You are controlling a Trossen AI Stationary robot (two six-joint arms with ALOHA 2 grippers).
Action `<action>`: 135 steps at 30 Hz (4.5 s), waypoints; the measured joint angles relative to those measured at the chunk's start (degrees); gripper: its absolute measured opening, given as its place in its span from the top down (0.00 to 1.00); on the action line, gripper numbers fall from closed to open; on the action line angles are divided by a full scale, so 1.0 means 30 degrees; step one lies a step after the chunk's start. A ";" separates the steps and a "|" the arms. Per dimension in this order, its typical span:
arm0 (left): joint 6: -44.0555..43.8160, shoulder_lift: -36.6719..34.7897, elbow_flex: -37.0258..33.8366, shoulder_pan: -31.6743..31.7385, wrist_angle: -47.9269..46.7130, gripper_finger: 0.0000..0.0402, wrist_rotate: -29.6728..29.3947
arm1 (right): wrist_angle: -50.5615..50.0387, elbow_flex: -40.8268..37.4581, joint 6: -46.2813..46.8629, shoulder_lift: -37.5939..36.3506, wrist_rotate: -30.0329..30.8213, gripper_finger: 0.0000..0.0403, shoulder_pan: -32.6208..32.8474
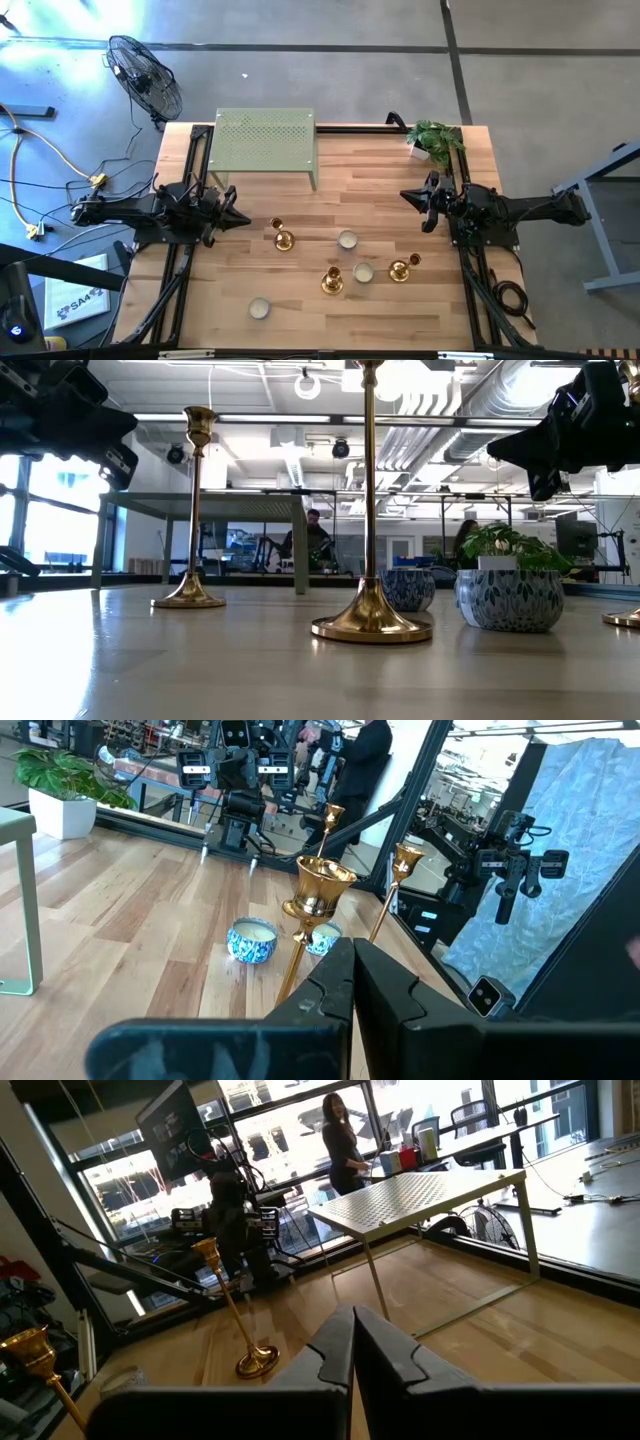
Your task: Pick & Place candle stick holders
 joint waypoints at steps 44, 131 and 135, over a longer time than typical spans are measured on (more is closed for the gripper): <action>-0.8989 -0.0036 0.0772 0.0009 0.2763 1.00 -0.2172 | -0.1100 0.2736 0.1042 0.0022 0.3390 0.73 -0.0025; 0.6047 2.4115 2.3008 -0.2752 -1.8493 0.49 -0.5525 | -0.5051 0.7322 -0.3483 0.2171 0.2263 0.47 -0.0018; 0.6035 2.4349 2.2998 -0.2752 -1.8518 0.49 -0.5162 | -0.5048 0.7322 -0.3483 0.2171 0.2121 0.47 -0.0018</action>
